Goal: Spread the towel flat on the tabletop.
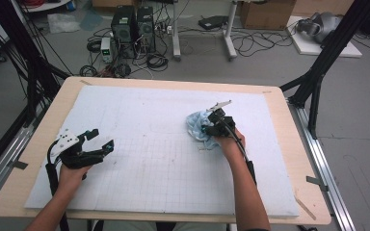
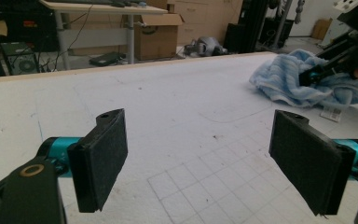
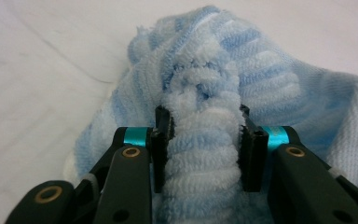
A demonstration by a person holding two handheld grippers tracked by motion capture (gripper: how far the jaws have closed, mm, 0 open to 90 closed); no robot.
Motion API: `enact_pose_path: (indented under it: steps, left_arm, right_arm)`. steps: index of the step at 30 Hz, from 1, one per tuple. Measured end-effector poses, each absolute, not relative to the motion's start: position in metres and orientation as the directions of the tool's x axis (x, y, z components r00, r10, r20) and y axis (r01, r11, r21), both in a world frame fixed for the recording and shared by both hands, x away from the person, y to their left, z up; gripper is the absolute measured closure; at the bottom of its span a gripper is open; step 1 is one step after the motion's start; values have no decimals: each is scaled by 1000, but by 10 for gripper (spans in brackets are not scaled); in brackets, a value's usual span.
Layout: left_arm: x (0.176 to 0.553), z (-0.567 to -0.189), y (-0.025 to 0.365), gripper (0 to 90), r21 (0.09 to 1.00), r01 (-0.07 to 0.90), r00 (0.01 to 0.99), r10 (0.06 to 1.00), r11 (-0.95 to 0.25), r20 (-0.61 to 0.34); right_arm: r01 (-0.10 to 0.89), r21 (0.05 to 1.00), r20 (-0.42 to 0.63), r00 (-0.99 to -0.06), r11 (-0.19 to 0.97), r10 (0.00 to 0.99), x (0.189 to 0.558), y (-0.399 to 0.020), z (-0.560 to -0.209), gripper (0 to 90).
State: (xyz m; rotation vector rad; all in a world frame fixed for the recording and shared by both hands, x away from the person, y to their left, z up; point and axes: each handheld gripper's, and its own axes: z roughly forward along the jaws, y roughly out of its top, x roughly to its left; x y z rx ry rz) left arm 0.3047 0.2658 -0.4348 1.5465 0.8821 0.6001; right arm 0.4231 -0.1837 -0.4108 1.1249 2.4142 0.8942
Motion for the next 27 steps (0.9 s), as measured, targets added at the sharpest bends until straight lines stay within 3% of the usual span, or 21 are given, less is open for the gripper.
enact_pose_path:
  steps: [9, 22, 23, 26, 27]
  left_arm:
    - [305, -434, 268, 198, 980, 199, 571, 814, -10, -108]
    - [305, -434, 272, 199, 981, 196, 560, 821, -5, -108]
    - [305, -433, 272, 199, 981, 196, 558, 822, -1, -111]
    - [304, -433, 273, 199, 980, 197, 553, 826, -1, -110]
    - [304, -433, 273, 199, 980, 197, 553, 826, -1, -110]
  right_arm:
    - [514, 718, 114, -751, 469, 650, 393, -149, -401, 661]
    - [437, 759, 182, -854, 482, 488, 372, -83, -396, 652]
    - [430, 765, 169, -852, 479, 495, 373, -80, -397, 624]
    - [427, 799, 143, -819, 423, 556, 380, -80, -399, 395]
    - [432, 813, 145, -800, 392, 582, 382, -84, -397, 367]
